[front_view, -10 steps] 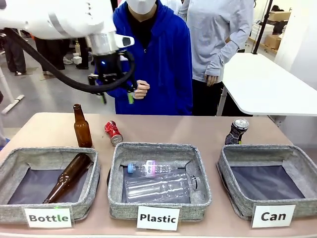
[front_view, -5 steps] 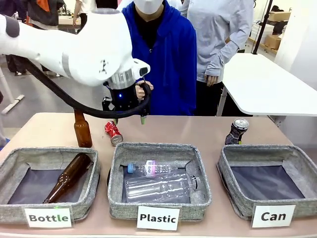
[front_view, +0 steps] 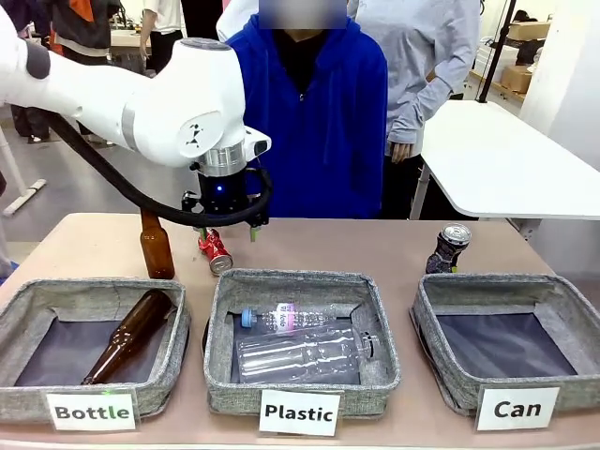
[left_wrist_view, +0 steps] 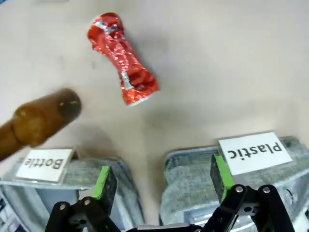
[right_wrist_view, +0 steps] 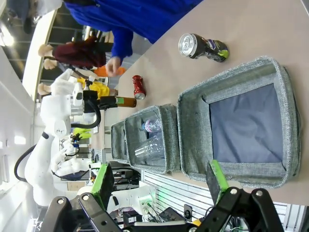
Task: Sort the can waste into the basket.
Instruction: Pick up the can waste from the table and place it in the right Fabric basket.
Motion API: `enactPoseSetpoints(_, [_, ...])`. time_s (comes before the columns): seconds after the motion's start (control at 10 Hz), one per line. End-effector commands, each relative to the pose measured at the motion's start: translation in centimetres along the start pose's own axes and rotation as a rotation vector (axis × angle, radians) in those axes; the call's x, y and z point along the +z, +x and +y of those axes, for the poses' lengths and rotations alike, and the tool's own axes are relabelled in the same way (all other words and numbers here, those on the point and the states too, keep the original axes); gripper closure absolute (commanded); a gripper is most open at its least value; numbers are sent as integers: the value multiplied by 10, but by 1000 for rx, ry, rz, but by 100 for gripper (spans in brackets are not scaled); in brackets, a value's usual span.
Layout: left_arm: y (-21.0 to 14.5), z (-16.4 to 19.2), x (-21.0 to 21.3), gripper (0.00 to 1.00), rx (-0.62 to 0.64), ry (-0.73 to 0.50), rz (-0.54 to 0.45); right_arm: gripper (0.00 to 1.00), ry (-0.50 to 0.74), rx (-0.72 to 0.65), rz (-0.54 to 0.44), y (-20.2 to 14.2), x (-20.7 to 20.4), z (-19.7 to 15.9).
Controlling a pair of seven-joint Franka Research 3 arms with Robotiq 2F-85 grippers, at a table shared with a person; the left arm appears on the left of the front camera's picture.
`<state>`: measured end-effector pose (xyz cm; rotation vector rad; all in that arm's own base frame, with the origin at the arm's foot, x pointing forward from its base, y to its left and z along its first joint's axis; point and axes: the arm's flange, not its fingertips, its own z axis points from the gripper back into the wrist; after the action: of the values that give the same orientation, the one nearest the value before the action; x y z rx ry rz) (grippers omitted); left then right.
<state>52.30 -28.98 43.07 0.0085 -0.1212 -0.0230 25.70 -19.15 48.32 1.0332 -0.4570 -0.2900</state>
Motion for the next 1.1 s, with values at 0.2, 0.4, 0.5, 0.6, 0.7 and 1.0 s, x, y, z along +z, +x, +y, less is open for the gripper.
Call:
enactPoseSetpoints(0.2, [-34,42,88,0,-440,-290,35,0,24,26,-11,2,0,-1])
enactPoseSetpoints(0.4, [-75,88,173,0,-910,-893,-1,0,24,26,-11,2,0,-1])
enactPoseSetpoints(0.5, [-82,106,180,0,-991,-1047,-84,0,24,26,-11,2,0,-1])
enactPoseSetpoints(0.6, [-86,128,183,0,-992,-1107,-157,0,24,26,-11,2,0,-1])
enactPoseSetpoints(0.7, [-94,142,186,0,-992,-1128,-187,0,24,26,-11,2,0,-1])
enactPoseSetpoints(1.0, [-142,196,208,0,-768,-1150,-266,0,24,26,-11,2,0,-1])
